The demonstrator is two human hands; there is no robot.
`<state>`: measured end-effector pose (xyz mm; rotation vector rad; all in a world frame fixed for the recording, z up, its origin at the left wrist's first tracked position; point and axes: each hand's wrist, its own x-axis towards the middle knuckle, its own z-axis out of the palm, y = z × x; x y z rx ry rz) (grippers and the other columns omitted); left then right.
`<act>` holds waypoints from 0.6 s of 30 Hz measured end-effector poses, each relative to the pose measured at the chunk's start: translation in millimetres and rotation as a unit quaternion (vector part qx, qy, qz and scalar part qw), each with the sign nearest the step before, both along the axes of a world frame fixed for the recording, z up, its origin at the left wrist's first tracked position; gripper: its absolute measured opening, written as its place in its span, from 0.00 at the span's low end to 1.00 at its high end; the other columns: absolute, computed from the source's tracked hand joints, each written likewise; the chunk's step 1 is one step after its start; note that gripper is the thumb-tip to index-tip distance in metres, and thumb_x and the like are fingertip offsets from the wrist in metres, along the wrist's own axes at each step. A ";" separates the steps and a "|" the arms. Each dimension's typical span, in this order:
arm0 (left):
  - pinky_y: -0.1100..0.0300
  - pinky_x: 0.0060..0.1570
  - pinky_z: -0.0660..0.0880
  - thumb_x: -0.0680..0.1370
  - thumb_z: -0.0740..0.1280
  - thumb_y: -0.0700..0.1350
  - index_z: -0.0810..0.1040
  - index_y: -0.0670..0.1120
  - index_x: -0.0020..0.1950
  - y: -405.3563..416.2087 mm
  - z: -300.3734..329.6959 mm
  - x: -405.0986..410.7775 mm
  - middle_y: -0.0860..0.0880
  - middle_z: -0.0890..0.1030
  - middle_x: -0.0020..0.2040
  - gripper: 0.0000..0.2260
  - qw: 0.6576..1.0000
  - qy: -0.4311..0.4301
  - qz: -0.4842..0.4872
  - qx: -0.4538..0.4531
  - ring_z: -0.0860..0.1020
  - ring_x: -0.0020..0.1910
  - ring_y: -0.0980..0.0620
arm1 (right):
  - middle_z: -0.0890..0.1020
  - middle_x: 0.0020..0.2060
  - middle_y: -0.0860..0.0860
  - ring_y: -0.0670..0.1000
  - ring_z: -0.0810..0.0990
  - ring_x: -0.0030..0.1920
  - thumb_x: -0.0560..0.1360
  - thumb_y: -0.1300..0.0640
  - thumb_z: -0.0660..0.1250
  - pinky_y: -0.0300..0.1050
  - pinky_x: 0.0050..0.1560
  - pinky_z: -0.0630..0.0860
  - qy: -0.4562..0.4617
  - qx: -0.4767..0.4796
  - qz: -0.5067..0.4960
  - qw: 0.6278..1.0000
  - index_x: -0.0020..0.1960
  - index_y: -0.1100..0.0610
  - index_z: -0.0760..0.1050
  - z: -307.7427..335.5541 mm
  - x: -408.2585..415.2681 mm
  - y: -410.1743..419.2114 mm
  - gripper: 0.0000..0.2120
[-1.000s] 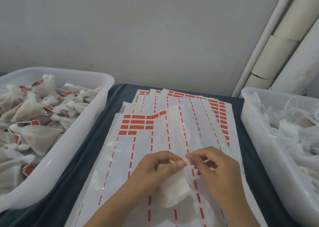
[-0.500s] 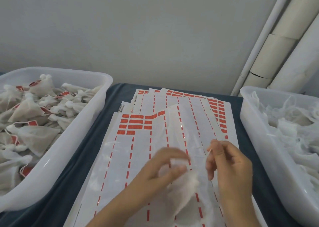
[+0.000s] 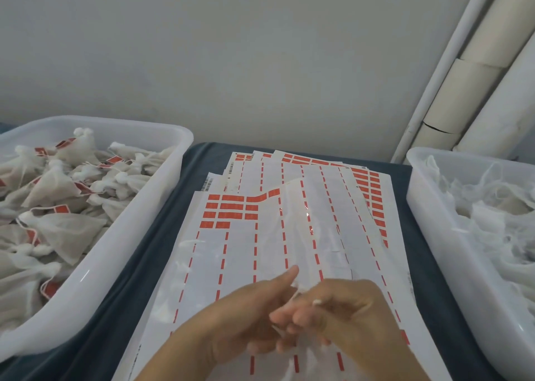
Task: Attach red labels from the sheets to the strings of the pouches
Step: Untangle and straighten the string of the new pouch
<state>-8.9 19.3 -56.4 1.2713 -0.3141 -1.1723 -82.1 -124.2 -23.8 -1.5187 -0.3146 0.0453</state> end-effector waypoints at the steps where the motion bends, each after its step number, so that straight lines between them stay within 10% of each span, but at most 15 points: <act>1: 0.65 0.34 0.65 0.66 0.65 0.64 0.83 0.56 0.42 0.5 -0.5 -0.8 0.52 0.83 0.39 0.16 1.000 0.000 0.027 0.012 0.76 0.33 0.55 | 0.85 0.35 0.49 0.49 0.85 0.37 0.69 0.51 0.71 0.33 0.41 0.78 0.004 -0.028 -0.002 1.000 0.42 0.51 0.84 2.3 -0.9 1.7 0.05; 8: 0.48 0.65 0.65 0.70 0.67 0.55 0.83 0.53 0.50 -0.7 -3.1 1.9 0.46 0.83 0.54 0.13 0.990 0.047 0.128 -0.041 0.76 0.59 0.41 | 0.81 0.39 0.34 0.34 0.78 0.47 0.68 0.45 0.71 0.27 0.55 0.68 -0.093 -0.254 -0.055 0.961 0.46 0.41 0.80 -12.6 3.3 7.2 0.07; 15: 0.64 0.24 0.70 0.72 0.65 0.44 0.80 0.42 0.36 4.5 5.1 8.7 0.45 0.77 0.38 0.09 0.930 0.187 0.259 -0.181 0.71 0.29 0.53 | 0.76 0.31 0.44 0.39 0.72 0.41 0.69 0.44 0.69 0.30 0.43 0.70 -0.270 -0.283 -0.248 0.886 0.42 0.46 0.83 -28.9 10.7 -3.5 0.08; 18: 0.64 0.24 0.68 0.77 0.62 0.42 0.74 0.42 0.32 -10.3 1.7 9.4 0.45 0.74 0.33 0.14 0.965 0.059 0.253 -0.031 0.70 0.29 0.52 | 0.76 0.34 0.43 0.42 0.74 0.42 0.68 0.44 0.71 0.24 0.45 0.70 -0.230 -0.255 -0.385 0.857 0.35 0.45 0.78 -29.7 12.4 -8.1 0.06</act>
